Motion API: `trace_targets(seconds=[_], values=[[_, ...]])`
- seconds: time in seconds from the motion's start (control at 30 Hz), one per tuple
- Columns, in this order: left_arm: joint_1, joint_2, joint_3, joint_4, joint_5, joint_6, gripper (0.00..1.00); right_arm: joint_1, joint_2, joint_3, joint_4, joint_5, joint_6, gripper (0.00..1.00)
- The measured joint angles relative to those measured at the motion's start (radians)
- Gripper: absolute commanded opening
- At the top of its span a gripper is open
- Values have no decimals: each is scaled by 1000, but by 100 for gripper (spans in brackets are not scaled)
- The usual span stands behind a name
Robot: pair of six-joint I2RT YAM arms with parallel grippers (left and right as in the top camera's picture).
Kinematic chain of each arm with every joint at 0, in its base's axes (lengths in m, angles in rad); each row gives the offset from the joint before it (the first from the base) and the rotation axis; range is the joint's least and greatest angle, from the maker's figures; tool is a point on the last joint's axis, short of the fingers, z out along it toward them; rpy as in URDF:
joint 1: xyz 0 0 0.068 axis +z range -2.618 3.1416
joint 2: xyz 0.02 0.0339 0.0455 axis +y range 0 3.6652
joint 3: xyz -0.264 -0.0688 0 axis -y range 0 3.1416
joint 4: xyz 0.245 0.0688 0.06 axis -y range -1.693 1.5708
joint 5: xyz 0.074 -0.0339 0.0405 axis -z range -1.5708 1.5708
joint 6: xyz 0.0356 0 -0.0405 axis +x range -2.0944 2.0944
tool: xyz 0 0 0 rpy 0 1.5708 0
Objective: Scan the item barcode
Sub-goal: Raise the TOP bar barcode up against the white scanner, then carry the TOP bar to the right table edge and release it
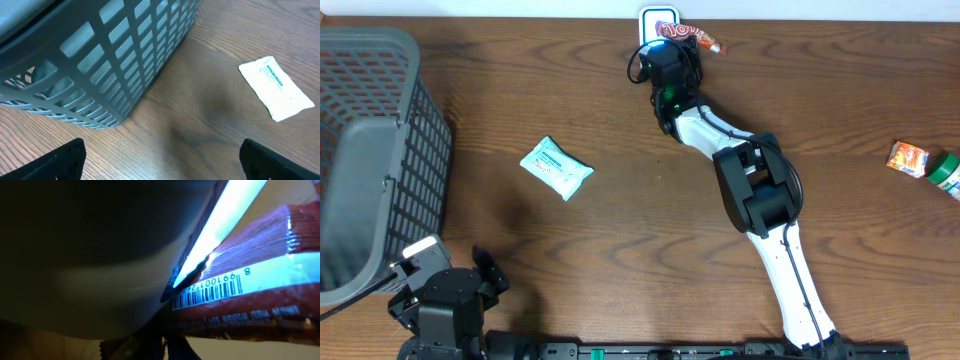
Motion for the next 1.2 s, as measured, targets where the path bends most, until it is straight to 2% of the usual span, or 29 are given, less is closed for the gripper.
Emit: trace_targets(seconds=[0.27, 0.43, 0.53, 0.73, 0.93, 1.03, 1.2], values=[[0, 0, 0, 0, 0, 0, 98, 0, -12, 0, -10, -1, -3, 1], [0, 0, 0, 0, 0, 0, 98, 0, -136, -3, -272, 5, 114, 1], [0, 0, 0, 0, 0, 0, 98, -2, -267, -3, -479, 30, 241, 1], [0, 0, 0, -1, 0, 0, 98, -63, -529, 18, -1023, 74, 579, 1], [0, 0, 0, 0, 0, 0, 98, -261, -563, 14, -1407, -47, 970, 1], [0, 0, 0, 0, 0, 0, 98, -357, -552, -2, -1481, -132, 1107, 1], [0, 0, 0, 0, 0, 0, 98, -522, -549, -64, -1509, -240, 1331, 1]])
